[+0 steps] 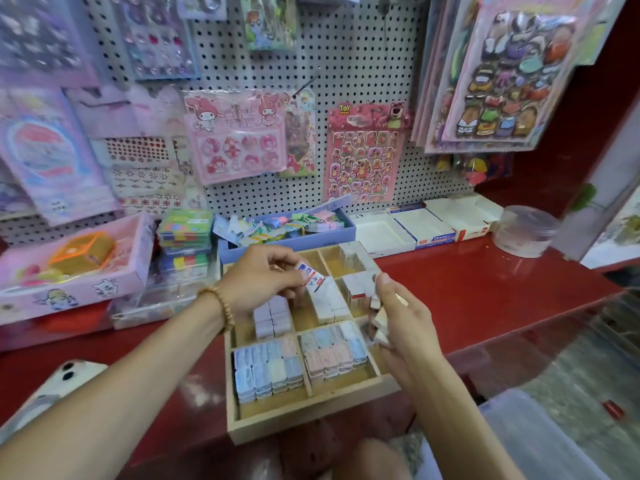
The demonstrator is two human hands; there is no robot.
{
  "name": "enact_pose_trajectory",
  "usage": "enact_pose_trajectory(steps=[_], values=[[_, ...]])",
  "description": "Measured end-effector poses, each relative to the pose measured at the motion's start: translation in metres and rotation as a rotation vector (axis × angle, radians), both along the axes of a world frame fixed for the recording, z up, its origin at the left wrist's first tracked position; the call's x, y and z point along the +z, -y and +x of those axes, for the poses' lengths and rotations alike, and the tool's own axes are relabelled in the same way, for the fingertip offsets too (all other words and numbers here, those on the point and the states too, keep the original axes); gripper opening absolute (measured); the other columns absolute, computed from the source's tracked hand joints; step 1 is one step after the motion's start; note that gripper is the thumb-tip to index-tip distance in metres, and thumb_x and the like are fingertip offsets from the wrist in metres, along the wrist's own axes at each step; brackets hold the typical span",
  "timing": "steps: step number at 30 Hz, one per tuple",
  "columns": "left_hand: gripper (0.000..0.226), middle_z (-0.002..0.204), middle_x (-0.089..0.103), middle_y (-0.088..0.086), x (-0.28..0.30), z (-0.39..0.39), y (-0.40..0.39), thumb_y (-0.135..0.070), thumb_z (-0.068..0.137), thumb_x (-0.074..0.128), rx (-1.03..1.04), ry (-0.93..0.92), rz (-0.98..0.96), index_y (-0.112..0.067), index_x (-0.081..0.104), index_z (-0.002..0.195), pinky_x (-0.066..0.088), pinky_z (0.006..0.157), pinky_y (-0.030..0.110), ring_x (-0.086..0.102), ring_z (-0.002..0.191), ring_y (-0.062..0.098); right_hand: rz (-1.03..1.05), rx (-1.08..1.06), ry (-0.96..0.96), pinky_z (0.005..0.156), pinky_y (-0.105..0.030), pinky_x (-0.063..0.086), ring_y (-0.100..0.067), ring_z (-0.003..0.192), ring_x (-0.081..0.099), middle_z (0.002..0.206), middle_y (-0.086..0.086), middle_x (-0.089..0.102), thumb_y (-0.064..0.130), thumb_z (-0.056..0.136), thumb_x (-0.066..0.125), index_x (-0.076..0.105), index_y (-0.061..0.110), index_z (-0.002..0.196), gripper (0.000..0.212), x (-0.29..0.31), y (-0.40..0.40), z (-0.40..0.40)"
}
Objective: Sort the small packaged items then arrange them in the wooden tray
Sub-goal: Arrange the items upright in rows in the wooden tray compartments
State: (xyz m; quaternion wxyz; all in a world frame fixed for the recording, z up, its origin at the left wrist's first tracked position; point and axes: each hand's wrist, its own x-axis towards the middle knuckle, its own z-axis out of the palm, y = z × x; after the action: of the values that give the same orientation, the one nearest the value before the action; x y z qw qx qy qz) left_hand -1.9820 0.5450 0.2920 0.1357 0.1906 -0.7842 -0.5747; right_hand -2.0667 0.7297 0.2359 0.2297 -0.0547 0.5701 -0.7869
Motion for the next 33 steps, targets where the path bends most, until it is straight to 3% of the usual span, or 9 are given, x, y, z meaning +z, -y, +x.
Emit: enact_pose_trajectory(steps=[2,4,7,9,13,20,26,30,33], values=[[0.008,0.066,0.068,0.004,0.001,0.014,0.017,0.002,0.083,0.07,0.024,0.05,-0.145,-0.006,0.069,0.086,0.054,0.058,0.021,0.069,0.065,0.016,0.029,0.006,0.004,0.09,-0.054,0.056,-0.028,0.104,0.069,0.108,-0.007,0.075,0.053,0.079,0.076,0.076,0.02,0.105,0.042,-0.003,0.008,0.01],[0.008,0.065,0.067,0.002,0.0,0.026,0.035,-0.002,0.082,0.072,0.052,0.104,-0.267,-0.009,0.069,0.085,0.054,0.059,0.025,0.07,0.064,0.015,0.033,0.007,0.013,0.1,-0.054,0.051,-0.03,0.112,0.066,0.112,-0.009,0.074,0.047,0.079,0.078,0.077,0.025,0.105,0.034,-0.004,0.015,0.018],[0.01,0.067,0.067,0.002,-0.002,0.041,0.06,-0.003,0.08,0.074,0.081,0.149,-0.393,-0.01,0.068,0.082,0.056,0.061,0.033,0.072,0.066,0.023,0.056,0.04,0.05,0.096,-0.049,0.053,-0.028,0.106,0.067,0.109,-0.009,0.075,0.039,0.076,0.085,0.075,0.018,0.109,0.04,-0.005,0.022,0.026],[0.01,0.072,0.068,0.003,-0.004,0.046,0.07,-0.005,0.08,0.074,0.086,0.204,-0.508,-0.011,0.067,0.081,0.052,0.06,0.027,0.069,0.06,0.01,0.062,0.074,0.073,0.094,-0.056,0.055,-0.033,0.108,0.068,0.111,-0.013,0.074,0.037,0.071,0.087,0.074,0.014,0.111,0.048,-0.005,0.025,0.029],[0.014,0.072,0.067,-0.005,-0.016,0.046,0.075,-0.01,0.079,0.075,0.04,0.318,-0.669,-0.018,0.065,0.074,0.042,0.054,0.015,0.056,0.054,-0.002,0.122,0.108,0.051,0.089,-0.059,0.056,-0.035,0.096,0.073,0.102,-0.014,0.076,0.02,0.085,0.077,0.071,0.009,0.112,0.03,-0.008,0.027,0.031],[0.007,0.083,0.064,-0.007,-0.051,0.033,0.074,-0.015,0.084,0.071,0.025,0.357,-0.799,-0.022,0.068,0.084,0.039,0.067,0.018,0.053,0.073,0.006,0.197,0.16,-0.066,0.097,-0.063,0.05,-0.031,0.11,0.067,0.113,-0.003,0.074,0.061,0.04,0.089,0.074,0.03,0.096,0.066,-0.015,0.035,0.032],[0.012,0.094,0.054,-0.004,-0.067,0.029,0.073,-0.018,0.084,0.069,0.066,0.326,-0.877,-0.023,0.064,0.094,0.044,0.084,0.027,0.053,0.092,0.016,0.185,0.205,-0.061,0.105,-0.062,0.043,-0.032,0.115,0.064,0.109,-0.004,0.075,0.055,0.048,0.086,0.075,0.028,0.097,0.057,-0.019,0.034,0.031],[0.01,0.094,0.06,0.001,-0.071,0.029,0.067,-0.017,0.082,0.067,0.104,0.296,-0.916,-0.021,0.064,0.09,0.046,0.081,0.031,0.056,0.091,0.02,0.16,0.23,-0.065,0.103,-0.06,0.046,-0.029,0.11,0.068,0.103,-0.003,0.077,0.05,0.053,0.084,0.075,0.031,0.092,0.044,-0.017,0.031,0.031],[0.013,0.094,0.061,0.0,-0.073,0.032,0.064,-0.017,0.083,0.069,0.135,0.255,-0.922,-0.021,0.066,0.096,0.046,0.083,0.033,0.056,0.091,0.02,0.147,0.238,-0.064,0.106,-0.062,0.041,-0.03,0.117,0.064,0.104,-0.002,0.077,0.053,0.048,0.085,0.075,0.029,0.094,0.053,-0.018,0.03,0.031]])
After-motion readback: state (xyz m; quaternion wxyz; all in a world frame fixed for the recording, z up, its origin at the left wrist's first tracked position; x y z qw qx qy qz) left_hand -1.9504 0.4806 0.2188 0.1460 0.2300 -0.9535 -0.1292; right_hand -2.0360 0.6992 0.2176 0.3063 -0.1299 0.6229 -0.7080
